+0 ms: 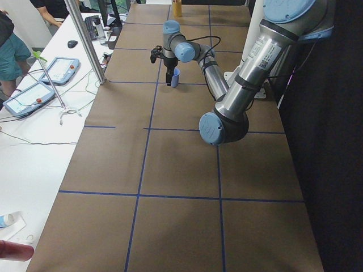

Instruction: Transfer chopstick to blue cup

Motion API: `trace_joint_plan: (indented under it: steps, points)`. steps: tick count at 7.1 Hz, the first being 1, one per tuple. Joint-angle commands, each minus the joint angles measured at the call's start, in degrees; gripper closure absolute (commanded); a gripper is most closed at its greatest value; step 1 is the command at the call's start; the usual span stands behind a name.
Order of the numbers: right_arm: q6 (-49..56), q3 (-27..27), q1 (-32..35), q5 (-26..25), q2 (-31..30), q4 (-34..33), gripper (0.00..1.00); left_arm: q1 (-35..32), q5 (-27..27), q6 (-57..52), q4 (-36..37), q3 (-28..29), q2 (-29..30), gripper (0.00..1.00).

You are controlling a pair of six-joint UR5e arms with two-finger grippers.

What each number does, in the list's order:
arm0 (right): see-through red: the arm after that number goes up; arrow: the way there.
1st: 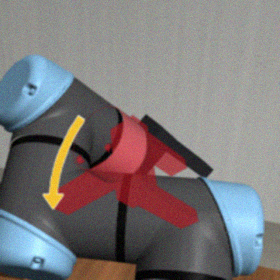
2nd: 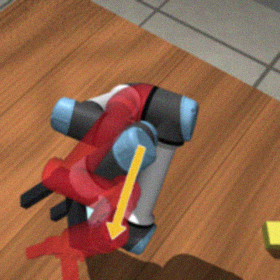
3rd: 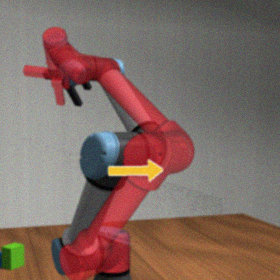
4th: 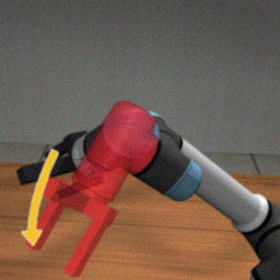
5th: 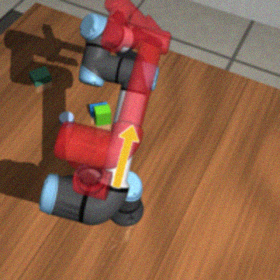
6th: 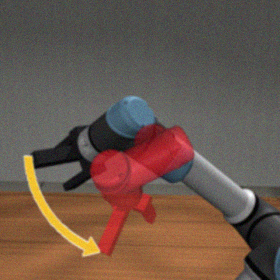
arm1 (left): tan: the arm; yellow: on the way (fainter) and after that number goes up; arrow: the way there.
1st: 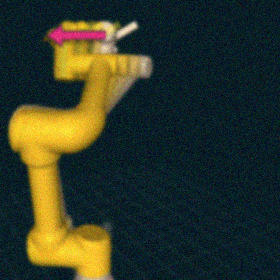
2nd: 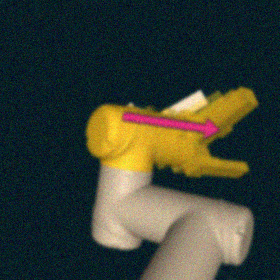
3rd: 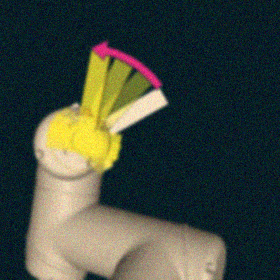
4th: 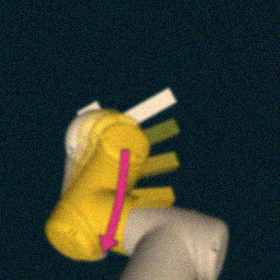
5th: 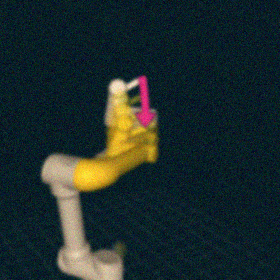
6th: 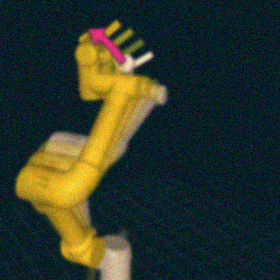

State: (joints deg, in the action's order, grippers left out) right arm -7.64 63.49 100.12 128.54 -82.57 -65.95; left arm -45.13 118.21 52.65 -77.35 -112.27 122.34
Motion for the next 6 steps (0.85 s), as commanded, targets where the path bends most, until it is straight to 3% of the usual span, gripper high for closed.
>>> trace_joint_plan:
  steps: [1, 4, 6]
  points:
    - [-0.1, -0.6, 0.0, 0.0, -0.1, 0.6, 0.09, 0.0, -0.1, 0.0, -0.2, 0.0, 0.1, 0.00]
    - [-0.2, -0.7, 0.0, 0.0, 0.0, 0.6, 0.54, 0.0, 0.0, 0.1, -0.3, 0.1, 0.1, 0.00]
    - [-0.2, -0.6, -0.1, -0.7, 0.3, 0.6, 0.71, 0.0, 0.0, 0.1, -0.3, 0.1, 0.1, 0.00]
